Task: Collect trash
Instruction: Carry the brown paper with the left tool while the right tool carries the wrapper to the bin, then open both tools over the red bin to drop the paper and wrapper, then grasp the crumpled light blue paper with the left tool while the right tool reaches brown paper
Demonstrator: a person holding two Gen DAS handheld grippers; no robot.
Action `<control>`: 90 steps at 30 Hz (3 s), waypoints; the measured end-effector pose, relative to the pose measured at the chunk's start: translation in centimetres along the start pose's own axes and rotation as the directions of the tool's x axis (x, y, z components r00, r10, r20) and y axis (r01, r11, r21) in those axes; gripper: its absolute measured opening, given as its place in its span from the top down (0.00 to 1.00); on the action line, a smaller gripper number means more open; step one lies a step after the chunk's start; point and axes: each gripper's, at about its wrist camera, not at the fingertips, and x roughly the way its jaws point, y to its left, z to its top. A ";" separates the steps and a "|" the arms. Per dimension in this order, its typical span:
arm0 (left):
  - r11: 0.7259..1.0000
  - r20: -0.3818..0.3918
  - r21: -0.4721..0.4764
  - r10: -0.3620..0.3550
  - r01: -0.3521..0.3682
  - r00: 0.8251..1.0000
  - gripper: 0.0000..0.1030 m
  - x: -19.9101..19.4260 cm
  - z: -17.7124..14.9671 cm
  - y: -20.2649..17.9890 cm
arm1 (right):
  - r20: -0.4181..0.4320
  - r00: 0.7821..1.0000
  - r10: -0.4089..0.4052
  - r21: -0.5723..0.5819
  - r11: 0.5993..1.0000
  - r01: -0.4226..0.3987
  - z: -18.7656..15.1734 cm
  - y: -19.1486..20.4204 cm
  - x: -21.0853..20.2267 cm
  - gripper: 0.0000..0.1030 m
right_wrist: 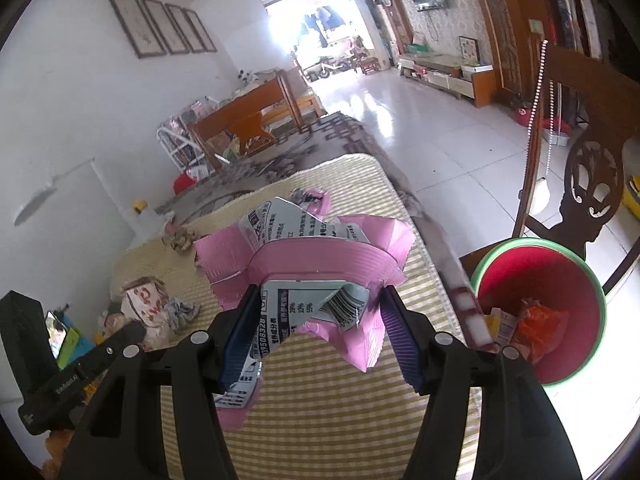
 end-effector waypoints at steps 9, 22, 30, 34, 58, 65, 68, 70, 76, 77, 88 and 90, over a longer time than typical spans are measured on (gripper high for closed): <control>0.997 -0.058 0.060 -0.046 0.050 0.997 0.60 2.8 0.2 -4.3 | 0.070 0.997 -0.036 0.091 0.995 0.029 0.3 -5.2 -3.4 0.42; 0.949 -0.238 0.203 -0.192 0.242 0.952 0.60 12.5 1.1 -15.0 | 0.083 0.971 -0.224 0.298 0.935 0.191 -1.8 -17.4 -6.7 0.42; 0.901 -0.333 0.275 -0.237 0.334 0.913 0.55 17.2 0.2 -21.1 | 0.069 0.959 -0.274 0.355 0.906 0.233 -2.3 -21.3 -6.5 0.39; 0.892 -0.333 0.302 -0.232 0.337 0.914 0.29 17.9 -0.2 -22.3 | 0.081 0.952 -0.295 0.359 0.900 0.248 -2.1 -21.8 -6.2 0.26; 0.949 -0.077 0.075 0.312 -0.306 0.947 0.23 6.1 1.0 5.8 | 0.062 0.966 -0.253 0.283 0.932 0.226 -2.5 -15.7 -4.3 0.19; 0.932 -0.134 -0.005 0.358 -0.362 0.924 0.23 5.9 1.9 13.7 | 0.090 0.962 -0.260 0.254 0.939 0.230 -1.6 -13.0 -5.1 0.19; 0.934 -0.166 0.001 0.352 -0.356 0.921 0.25 7.4 2.1 14.9 | 0.111 0.962 -0.251 0.208 0.952 0.225 -0.7 -11.0 -5.6 0.19; 0.934 -0.205 -0.009 0.347 -0.357 0.915 0.43 8.4 2.2 15.9 | 0.127 0.962 -0.242 0.168 0.961 0.219 0.1 -9.3 -5.9 0.19; 0.951 -0.189 -0.059 0.289 -0.304 0.939 0.51 6.0 1.4 16.8 | 0.130 0.980 -0.149 0.019 0.989 0.148 2.2 -2.7 -3.9 0.19; 0.950 -0.181 -0.068 0.290 -0.306 0.940 0.51 4.9 1.0 16.7 | 0.123 0.984 -0.126 -0.006 0.992 0.128 2.5 -1.5 -3.2 0.19; 0.938 -0.156 -0.184 0.267 -0.294 0.951 0.51 2.4 -1.4 18.3 | -0.145 0.984 0.105 -0.180 0.975 -0.131 3.7 15.2 13.5 0.16; 0.942 -0.158 -0.222 0.221 -0.253 0.962 0.50 2.4 -1.3 18.5 | -0.177 0.979 0.104 -0.192 0.972 -0.138 3.8 17.7 16.5 0.16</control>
